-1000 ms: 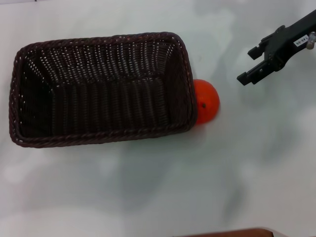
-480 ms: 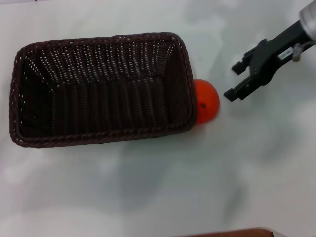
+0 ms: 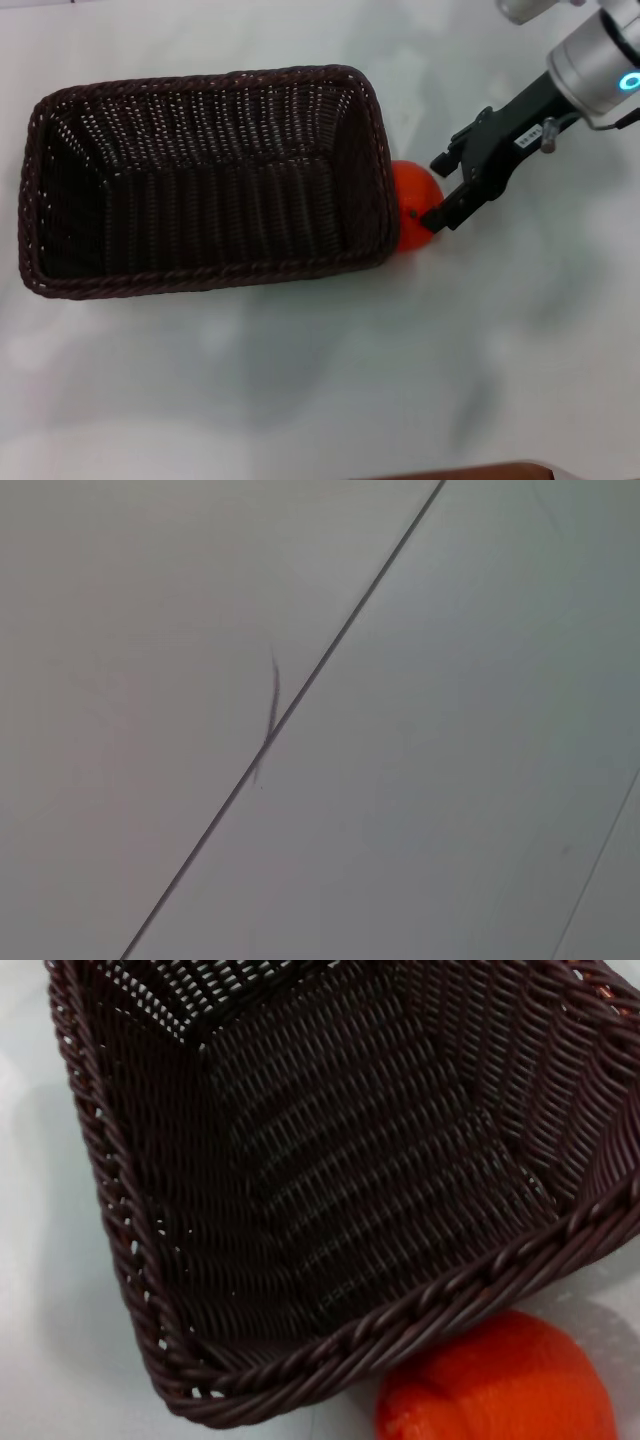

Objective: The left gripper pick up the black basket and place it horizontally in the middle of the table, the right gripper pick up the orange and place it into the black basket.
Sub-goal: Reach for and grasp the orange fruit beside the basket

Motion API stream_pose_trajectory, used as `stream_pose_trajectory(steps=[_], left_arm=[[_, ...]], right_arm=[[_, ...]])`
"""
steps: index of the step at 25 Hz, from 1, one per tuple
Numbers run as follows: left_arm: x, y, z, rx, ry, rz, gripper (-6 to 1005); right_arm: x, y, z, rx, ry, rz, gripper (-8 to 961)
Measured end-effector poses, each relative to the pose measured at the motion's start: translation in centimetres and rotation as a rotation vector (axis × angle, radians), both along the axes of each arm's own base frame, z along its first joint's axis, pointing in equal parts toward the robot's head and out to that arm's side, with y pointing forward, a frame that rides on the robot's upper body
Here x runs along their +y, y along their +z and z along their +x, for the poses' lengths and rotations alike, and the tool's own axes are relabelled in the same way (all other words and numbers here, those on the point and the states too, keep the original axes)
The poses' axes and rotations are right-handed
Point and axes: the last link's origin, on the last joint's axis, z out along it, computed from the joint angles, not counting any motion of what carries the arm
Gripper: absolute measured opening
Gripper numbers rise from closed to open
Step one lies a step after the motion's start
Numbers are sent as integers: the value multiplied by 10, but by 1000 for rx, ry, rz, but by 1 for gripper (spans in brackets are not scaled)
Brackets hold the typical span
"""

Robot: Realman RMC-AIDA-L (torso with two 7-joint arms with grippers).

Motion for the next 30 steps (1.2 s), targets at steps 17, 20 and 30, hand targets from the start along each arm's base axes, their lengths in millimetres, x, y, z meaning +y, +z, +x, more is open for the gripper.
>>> stream_pose_trajectory(steps=[17, 20, 30], left_arm=[[0, 0, 0, -2, 0, -1, 815], [0, -1, 0, -6, 2, -3, 815], [-1, -2, -1, -15, 7, 0, 816]], right_arm=[[3, -22, 2, -16, 17, 24, 486], [3, -22, 3, -13, 24, 26, 421], [5, -18, 6, -3, 19, 39, 239]])
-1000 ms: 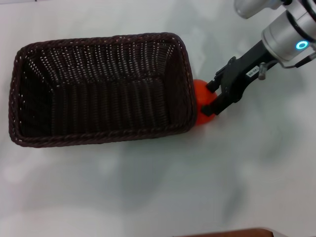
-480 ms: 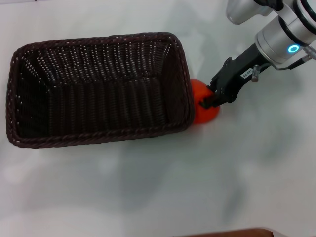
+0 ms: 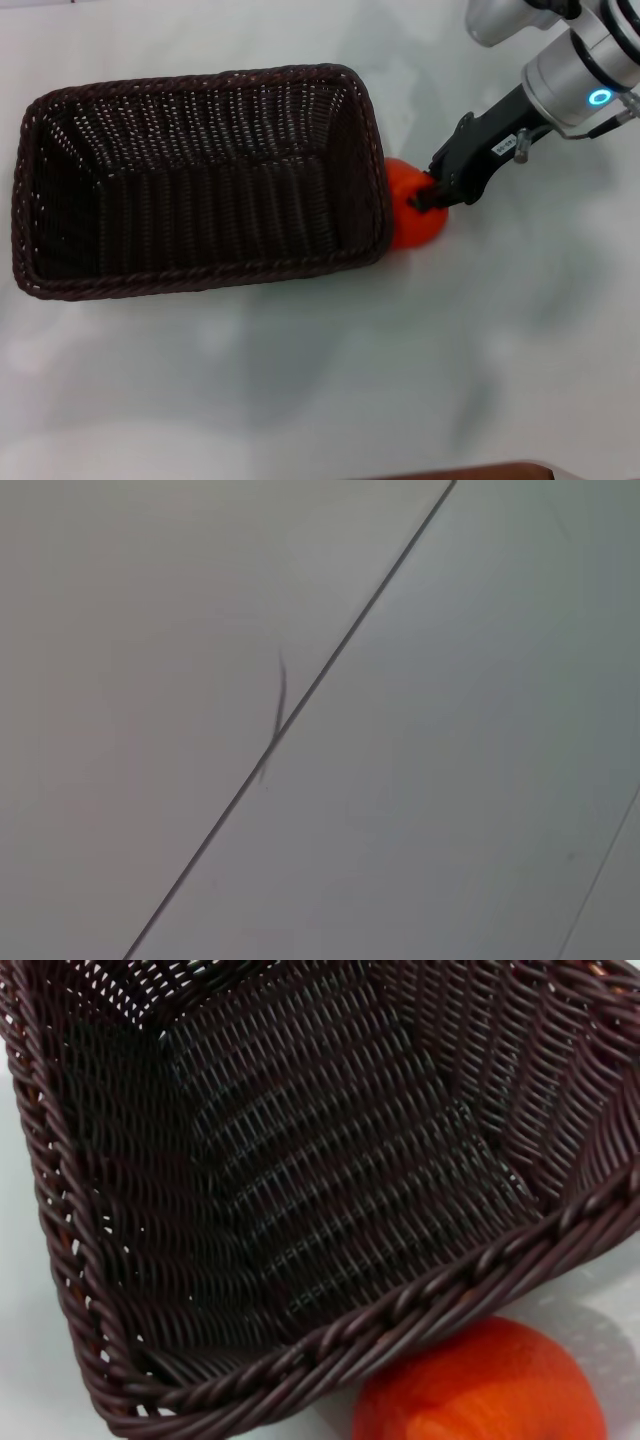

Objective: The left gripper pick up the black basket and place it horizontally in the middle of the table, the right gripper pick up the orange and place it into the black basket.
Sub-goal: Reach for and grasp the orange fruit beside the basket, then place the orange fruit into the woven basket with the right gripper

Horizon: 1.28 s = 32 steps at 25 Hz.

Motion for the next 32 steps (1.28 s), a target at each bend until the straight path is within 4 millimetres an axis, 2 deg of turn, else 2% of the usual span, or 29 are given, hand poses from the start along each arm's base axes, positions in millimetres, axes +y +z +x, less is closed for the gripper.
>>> stream_pose_trajectory(steps=[3, 6, 13, 16, 20, 23, 25, 26, 27, 32], left_arm=[[0, 0, 0, -1, 2, 2, 816], [0, 1, -1, -1, 3, 4, 815], [0, 1, -1, 0, 3, 5, 816], [0, 2, -1, -1, 3, 6, 816], [0, 2, -1, 0, 2, 7, 816], [1, 2, -1, 0, 2, 6, 816], [1, 2, -1, 0, 2, 6, 817], [1, 2, -1, 0, 2, 6, 817], [1, 2, -1, 0, 2, 6, 817], [0, 2, -1, 0, 4, 6, 817]], right_arm=[[1, 7, 2, 21, -10, 21, 194], [6, 23, 2, 81, -17, 80, 160], [15, 48, 3, 194, -27, 191, 121], [19, 63, -3, 310, -15, 268, 108], [19, 76, -21, 540, 45, 329, 92], [12, 71, -40, 651, 104, 276, 79], [7, 64, -53, 686, 141, 218, 73], [3, 54, -64, 696, 172, 165, 71], [3, 54, -64, 696, 172, 165, 69], [-4, 25, -79, 654, 208, 43, 105]])
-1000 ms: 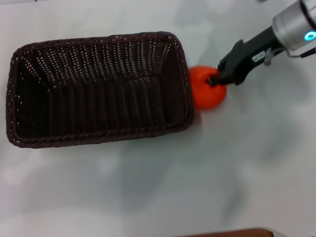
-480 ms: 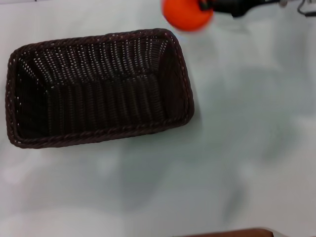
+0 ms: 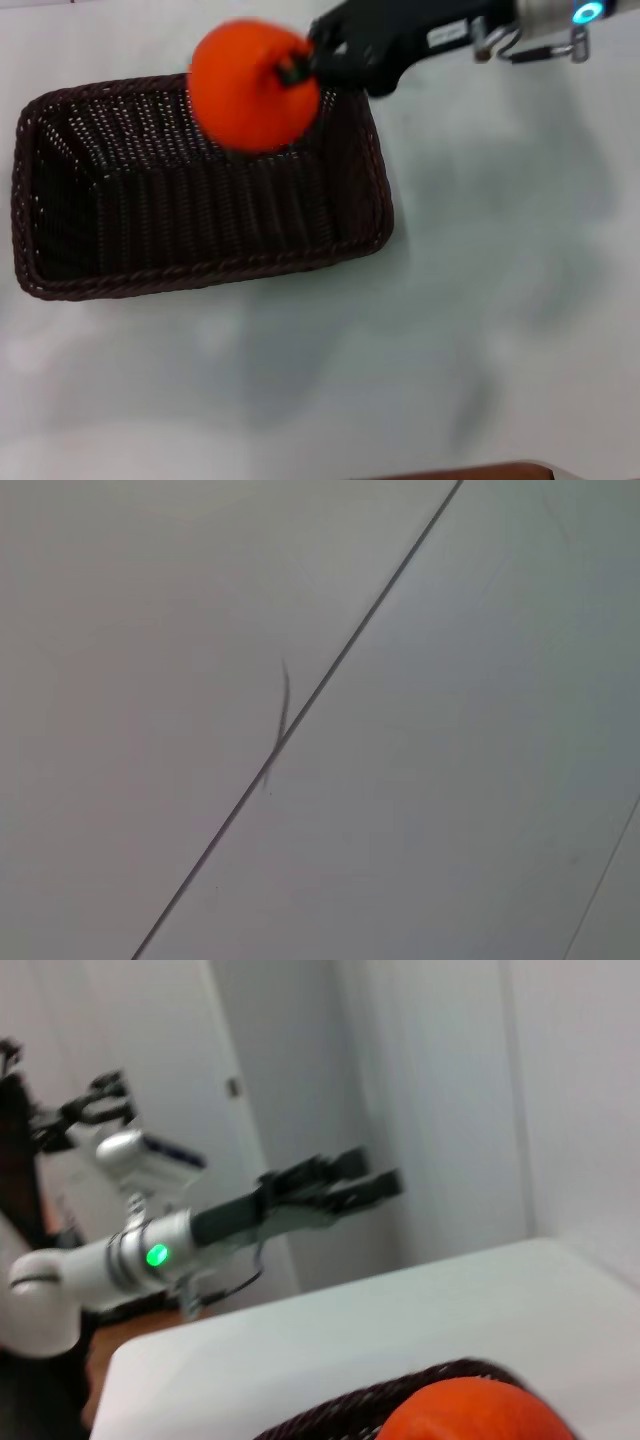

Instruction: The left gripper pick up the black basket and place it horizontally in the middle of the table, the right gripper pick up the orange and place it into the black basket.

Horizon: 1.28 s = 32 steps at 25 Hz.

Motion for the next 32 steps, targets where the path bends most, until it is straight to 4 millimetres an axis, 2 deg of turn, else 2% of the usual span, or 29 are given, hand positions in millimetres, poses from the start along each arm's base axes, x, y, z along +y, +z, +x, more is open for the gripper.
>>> stream_pose_trajectory(steps=[6, 16, 17, 21, 26, 32], left_arm=[[-3, 0, -2, 0, 8, 0, 816], [-4, 0, -2, -1, 5, 2, 815], [-4, 0, -2, -1, 5, 2, 815], [-4, 1, -2, -2, 5, 4, 814], [-5, 2, -3, -3, 7, 10, 814], [-7, 6, -7, -8, 31, 49, 813]], right_arm=[[-2, -12, 1, -44, -1, -36, 195], [-5, -5, 16, -4, -46, -6, 417], [-4, -2, 19, 22, -55, 12, 467], [-7, 16, 31, 204, -72, 137, 665], [-16, 39, 59, 421, -133, 346, 827], [-29, 59, 105, 673, -245, 704, 828]])
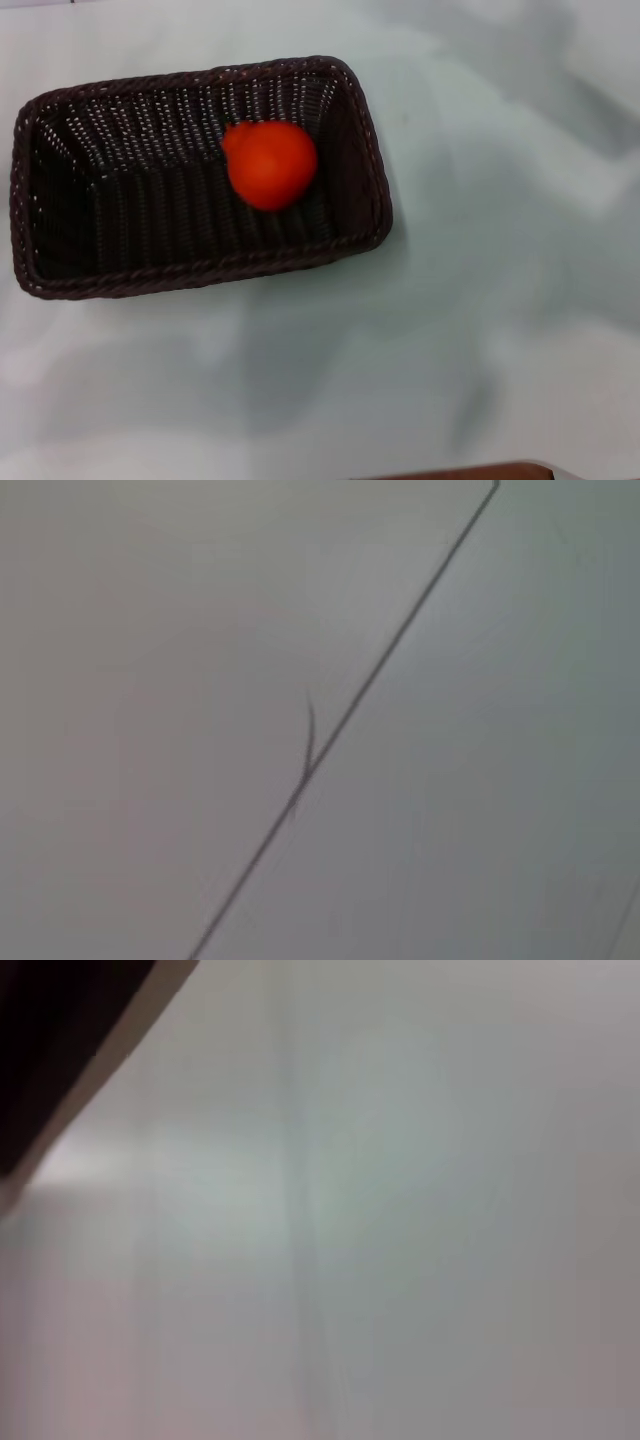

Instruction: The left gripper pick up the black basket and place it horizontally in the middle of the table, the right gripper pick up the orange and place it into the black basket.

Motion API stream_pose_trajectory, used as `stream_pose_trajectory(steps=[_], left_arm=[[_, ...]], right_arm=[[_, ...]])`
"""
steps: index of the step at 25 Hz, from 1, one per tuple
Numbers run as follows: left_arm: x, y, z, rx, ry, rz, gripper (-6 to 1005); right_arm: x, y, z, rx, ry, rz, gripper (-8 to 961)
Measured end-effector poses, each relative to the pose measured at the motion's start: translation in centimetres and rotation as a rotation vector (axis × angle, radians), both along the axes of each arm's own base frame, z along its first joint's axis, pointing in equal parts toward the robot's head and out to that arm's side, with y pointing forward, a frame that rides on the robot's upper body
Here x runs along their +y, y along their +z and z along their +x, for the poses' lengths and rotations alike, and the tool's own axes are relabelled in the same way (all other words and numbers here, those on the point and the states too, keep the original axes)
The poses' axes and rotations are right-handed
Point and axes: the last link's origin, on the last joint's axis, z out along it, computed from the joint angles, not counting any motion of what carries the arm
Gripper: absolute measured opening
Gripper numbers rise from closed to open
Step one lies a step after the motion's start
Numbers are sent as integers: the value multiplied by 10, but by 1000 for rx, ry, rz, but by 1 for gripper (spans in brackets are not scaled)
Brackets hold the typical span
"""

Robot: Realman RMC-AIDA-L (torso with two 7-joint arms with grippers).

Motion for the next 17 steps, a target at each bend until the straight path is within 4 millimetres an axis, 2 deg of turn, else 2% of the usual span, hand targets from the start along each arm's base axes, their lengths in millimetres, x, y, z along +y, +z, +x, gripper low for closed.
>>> stream_pose_trajectory(steps=[4, 8, 11, 17], left_arm=[[-2, 2, -5, 19, 34, 89, 812], [-10, 0, -14, 49, 110, 262, 812], [-15, -5, -18, 80, 164, 361, 811], [-17, -9, -20, 89, 201, 409, 811]], right_arm=[[-10, 3, 33, 132, -155, 211, 828], [-17, 3, 54, 222, -288, 331, 828], [-21, 4, 62, 270, -343, 372, 827], [-25, 7, 70, 309, -384, 401, 827]])
